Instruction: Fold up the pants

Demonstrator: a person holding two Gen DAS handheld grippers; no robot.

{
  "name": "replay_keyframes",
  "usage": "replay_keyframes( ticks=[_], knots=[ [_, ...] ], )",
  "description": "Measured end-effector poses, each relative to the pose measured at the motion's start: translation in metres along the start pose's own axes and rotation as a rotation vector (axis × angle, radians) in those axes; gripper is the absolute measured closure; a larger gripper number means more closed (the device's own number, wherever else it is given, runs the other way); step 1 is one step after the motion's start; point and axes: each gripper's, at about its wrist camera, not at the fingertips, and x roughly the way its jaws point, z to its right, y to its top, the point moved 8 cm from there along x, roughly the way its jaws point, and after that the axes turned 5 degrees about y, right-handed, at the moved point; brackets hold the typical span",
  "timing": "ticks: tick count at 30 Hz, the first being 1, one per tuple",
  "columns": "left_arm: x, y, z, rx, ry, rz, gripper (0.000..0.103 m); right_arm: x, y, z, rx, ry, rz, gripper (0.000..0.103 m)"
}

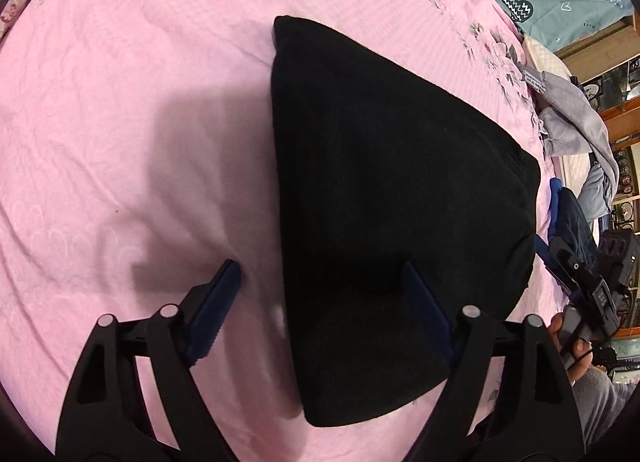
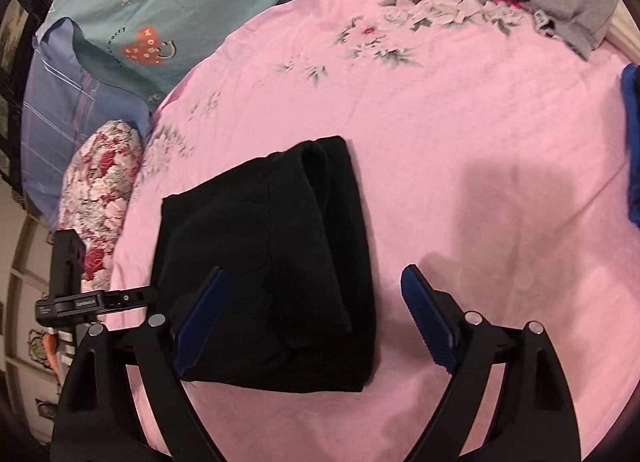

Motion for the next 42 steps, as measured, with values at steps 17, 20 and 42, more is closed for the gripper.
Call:
replay_keyframes(
  ticks=[17,20,42],
  knots=[
    [0.004,0.007,0.005,0.017,-0.135,-0.031,0.041,0.015,0.001,0.013,0.032,0.081,-0.102,0.015],
    [0.005,0.004,0.005,-0.012,-0.191,-0.041,0.044,0.019,0.001,0.008,0.007,0.1,-0.136,0.015],
    [-0.006,0.016,0.021,0.044,-0.139,0.096,0.087,0.052,0.012,-0.031,-0.123,0.086,-0.111,0.071]
  ],
)
